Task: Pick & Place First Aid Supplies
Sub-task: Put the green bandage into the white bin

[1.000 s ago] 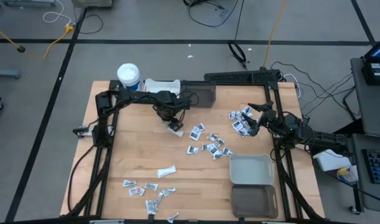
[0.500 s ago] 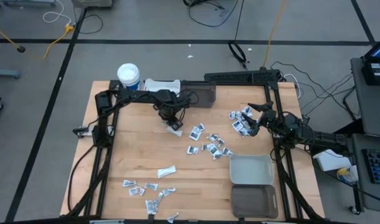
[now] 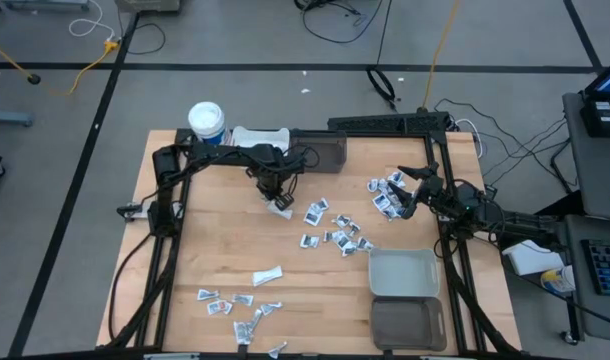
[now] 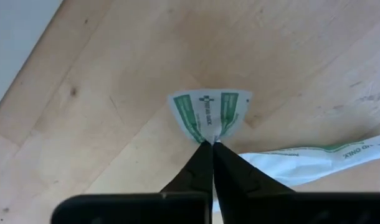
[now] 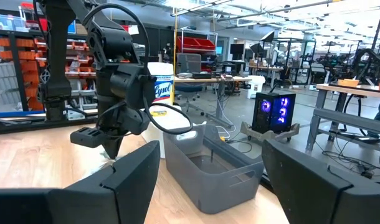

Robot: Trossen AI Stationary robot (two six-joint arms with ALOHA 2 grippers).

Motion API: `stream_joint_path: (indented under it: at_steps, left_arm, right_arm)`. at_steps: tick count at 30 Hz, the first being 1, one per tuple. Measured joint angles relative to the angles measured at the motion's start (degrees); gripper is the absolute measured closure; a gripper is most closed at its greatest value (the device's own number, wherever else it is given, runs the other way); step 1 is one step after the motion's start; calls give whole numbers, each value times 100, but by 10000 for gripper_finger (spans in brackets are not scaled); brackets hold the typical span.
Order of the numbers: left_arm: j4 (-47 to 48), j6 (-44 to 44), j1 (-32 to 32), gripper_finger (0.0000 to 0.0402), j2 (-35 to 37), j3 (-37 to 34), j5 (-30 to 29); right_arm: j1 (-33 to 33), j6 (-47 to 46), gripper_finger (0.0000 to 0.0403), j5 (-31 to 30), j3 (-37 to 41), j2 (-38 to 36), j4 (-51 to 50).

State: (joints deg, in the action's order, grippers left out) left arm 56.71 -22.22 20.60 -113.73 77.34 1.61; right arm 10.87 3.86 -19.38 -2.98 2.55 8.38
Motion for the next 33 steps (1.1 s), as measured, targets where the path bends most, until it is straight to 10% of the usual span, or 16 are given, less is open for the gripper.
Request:
stream_joint_path:
  at_steps: [33]
  left_arm:
    - [1661,1149,701,401,1447,227,127]
  right_arm:
    - [1,-1,124,-2,2,0,0]
